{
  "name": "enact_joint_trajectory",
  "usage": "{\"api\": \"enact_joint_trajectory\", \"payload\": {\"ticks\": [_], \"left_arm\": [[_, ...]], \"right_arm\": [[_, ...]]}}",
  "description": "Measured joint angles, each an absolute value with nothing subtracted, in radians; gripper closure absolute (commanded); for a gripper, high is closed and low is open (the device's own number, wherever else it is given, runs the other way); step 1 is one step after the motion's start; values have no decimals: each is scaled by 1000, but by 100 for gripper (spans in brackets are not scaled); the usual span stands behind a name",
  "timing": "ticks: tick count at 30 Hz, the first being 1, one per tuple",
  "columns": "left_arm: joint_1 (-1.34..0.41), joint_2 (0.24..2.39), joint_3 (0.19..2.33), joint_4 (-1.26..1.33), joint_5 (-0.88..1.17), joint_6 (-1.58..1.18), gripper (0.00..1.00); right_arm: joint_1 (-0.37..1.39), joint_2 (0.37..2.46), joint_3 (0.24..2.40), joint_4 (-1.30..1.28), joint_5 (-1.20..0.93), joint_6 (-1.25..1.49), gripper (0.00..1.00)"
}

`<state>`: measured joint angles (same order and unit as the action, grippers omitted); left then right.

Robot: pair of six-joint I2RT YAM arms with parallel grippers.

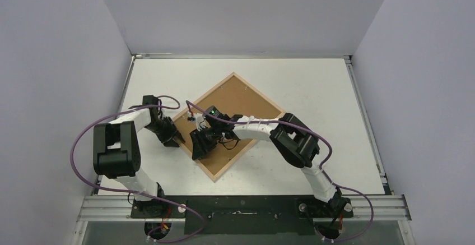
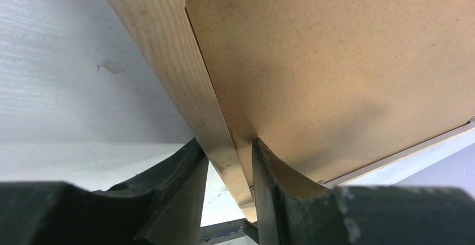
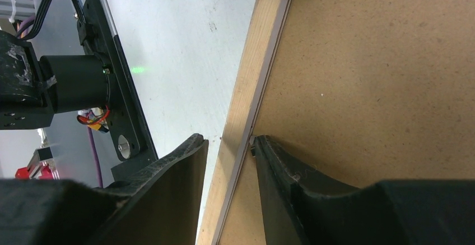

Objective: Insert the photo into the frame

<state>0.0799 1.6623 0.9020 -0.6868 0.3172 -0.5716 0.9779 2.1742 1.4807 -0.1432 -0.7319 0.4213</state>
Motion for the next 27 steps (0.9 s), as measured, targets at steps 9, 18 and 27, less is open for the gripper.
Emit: {"api": "enact_joint_trajectory", "payload": {"ticks": [9,18,27], "left_arm": [[80,1663,902,-687,318,-571,68],[80,1670,903,-697,326,-568,68],[80,1686,917,-715,330,-564,69]], "right_arm": [[982,2185,1513,-195,-741,352,61],[983,2191,1537,-254,-776,257,61],[984,2207,1570,-304,-804,193,61]]}}
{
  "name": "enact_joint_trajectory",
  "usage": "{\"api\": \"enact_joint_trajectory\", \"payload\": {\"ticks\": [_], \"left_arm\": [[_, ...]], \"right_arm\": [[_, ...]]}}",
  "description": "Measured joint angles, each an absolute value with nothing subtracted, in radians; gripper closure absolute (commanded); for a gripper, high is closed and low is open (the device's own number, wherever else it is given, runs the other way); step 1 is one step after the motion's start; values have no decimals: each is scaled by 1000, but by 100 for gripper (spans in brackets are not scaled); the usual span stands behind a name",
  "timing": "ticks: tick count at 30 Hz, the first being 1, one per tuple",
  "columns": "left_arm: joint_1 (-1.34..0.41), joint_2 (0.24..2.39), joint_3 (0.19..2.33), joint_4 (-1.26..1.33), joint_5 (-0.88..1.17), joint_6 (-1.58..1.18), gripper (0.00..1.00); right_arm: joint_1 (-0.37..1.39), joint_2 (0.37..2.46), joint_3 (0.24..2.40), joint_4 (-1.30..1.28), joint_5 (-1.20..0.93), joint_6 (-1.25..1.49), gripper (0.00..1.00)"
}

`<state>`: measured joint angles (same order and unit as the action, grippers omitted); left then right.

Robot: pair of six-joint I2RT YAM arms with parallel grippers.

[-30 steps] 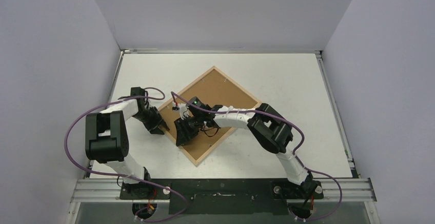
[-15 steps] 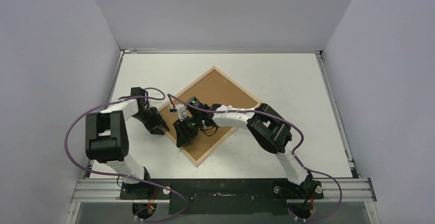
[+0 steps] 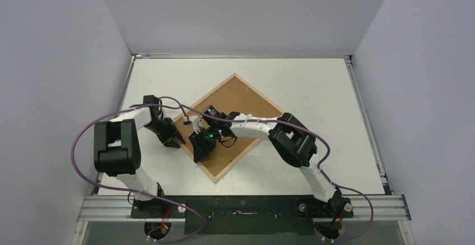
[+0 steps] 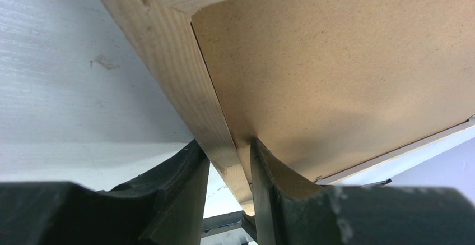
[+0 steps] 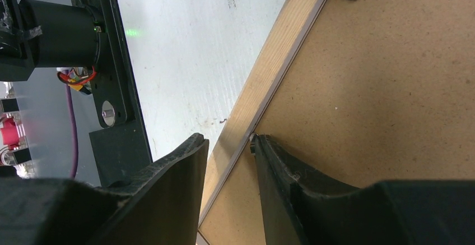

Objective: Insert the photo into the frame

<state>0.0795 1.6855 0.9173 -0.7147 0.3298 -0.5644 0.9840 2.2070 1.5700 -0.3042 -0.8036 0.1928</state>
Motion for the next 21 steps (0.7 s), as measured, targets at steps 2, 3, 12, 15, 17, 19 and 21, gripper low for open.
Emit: {"api": "enact_joint_trajectory", "payload": {"ticks": [2,3,12,15,17,19,21], "left_arm": [[80,1688,921,-719,329,-563,69],[80,1690,922,-720,329,-563,69],[80,1710,944,-748,329,-551,70],[80,1710,945,-749,329,-546,70],[80,1710,947,-751,329,-545,68],[79,1710,947,-751,329,-544,60],[78,1707,949,-747,333,-545,53]], "right_arm": [[984,2211,1575,-309,-807,189,61],[984,2215,1579,-314,-812,186,61],[984,2222,1586,-321,-835,159,61],[984,2222,1588,-324,-833,153,58],[983,2220,1588,-322,-831,165,56],[983,2214,1581,-313,-826,194,52],[979,2204,1564,-286,-820,239,51]]}}
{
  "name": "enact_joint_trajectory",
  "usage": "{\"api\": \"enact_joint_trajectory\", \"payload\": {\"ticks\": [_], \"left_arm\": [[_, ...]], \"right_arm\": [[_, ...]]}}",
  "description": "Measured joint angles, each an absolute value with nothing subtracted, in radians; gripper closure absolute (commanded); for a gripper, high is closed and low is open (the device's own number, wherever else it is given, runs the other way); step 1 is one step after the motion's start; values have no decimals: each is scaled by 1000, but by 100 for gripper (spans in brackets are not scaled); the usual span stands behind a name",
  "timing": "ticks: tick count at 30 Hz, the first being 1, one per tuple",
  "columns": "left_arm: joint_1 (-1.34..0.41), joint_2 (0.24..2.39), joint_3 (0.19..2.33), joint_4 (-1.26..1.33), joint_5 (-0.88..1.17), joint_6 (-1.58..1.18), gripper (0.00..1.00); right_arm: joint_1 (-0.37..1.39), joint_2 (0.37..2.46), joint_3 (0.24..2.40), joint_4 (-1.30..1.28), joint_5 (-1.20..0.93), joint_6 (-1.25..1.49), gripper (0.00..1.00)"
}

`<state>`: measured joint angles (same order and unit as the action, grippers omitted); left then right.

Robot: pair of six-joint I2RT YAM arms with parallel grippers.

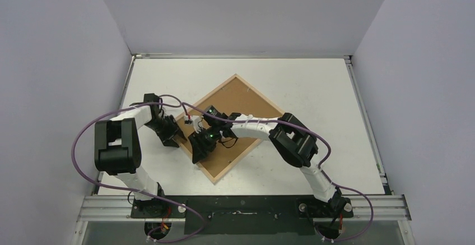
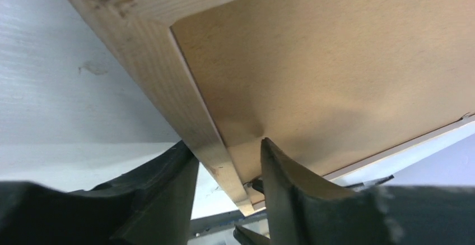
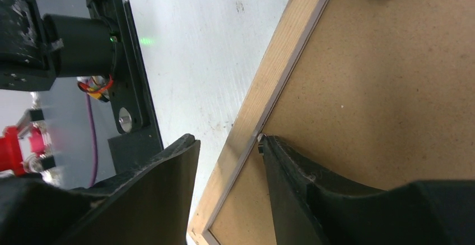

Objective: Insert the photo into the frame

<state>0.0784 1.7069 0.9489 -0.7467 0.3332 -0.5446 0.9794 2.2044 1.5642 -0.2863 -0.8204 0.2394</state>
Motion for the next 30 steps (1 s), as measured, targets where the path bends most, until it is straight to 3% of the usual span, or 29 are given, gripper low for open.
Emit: {"api": "enact_joint_trajectory", "payload": {"ticks": [4,11,15,17,19,25,30], "left_arm": [[74,1663,962,-725,327,-543,42],[74,1633,1166,-701,303,-508,36],[74,1633,1231,-677,298,-458,29],[74,1647,1259,-674,296,-424,26],[74,1679,1292,-661,297,-384,24],[74,1761,1310,-600,292,-311,23],[74,1802,1312,-532,297,-275,22]], "right_arm": [[957,2175,1495,-197,-820,371,48],[881,2087,1347,-55,-718,617,41],[854,1951,1212,-27,-548,713,33],[851,1871,1172,-55,-437,746,20],[852,1757,1138,-117,-283,789,13],[829,1461,1022,-303,125,953,9],[727,1426,964,-443,252,1045,8]]}}
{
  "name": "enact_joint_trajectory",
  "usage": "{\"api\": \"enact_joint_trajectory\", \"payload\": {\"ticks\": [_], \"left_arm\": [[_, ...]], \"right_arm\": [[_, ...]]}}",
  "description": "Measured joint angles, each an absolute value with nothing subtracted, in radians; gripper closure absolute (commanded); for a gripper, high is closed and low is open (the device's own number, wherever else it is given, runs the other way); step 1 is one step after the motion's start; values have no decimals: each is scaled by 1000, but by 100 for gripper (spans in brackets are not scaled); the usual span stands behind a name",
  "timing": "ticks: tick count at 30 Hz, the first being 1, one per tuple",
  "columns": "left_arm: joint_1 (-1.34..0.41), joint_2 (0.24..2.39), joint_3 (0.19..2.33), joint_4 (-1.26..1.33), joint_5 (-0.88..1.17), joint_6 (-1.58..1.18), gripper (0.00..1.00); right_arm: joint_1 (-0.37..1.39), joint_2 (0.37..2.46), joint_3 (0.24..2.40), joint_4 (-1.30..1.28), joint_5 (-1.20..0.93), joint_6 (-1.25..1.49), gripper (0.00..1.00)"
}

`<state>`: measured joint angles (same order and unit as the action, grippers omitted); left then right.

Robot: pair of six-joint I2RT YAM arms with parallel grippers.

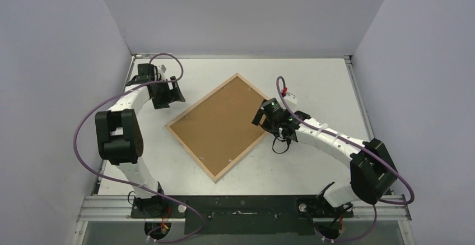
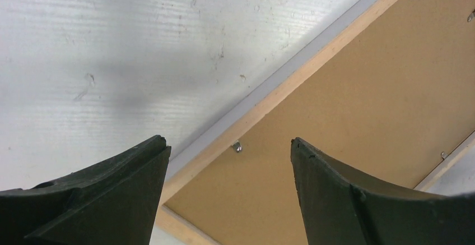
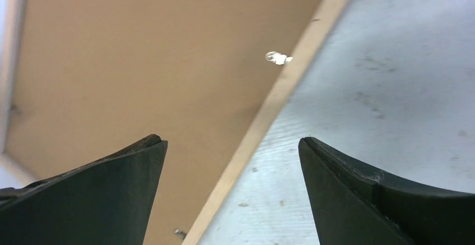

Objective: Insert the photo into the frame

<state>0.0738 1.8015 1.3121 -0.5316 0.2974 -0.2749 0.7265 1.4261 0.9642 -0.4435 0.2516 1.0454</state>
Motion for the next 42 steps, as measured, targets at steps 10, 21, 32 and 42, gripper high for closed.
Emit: {"api": "enact_joint_trajectory", "payload": {"ticks": [10,21,32,42], "left_arm": [[76,1980,1330,-457,458,-245,24],[83,1972,1238,-343,638,-323,41],[66,1822,995,-307,651,-382,66],[-123,1668,868,-319,677,-428,65]], "right_arm": [[569,1489,914,-487,168,1113,10],[474,1635,920,-327,-28,1047,10],[368,1771,1085,-335,-68,841,16],[313,1821,1235,-399,109,717,13]]}}
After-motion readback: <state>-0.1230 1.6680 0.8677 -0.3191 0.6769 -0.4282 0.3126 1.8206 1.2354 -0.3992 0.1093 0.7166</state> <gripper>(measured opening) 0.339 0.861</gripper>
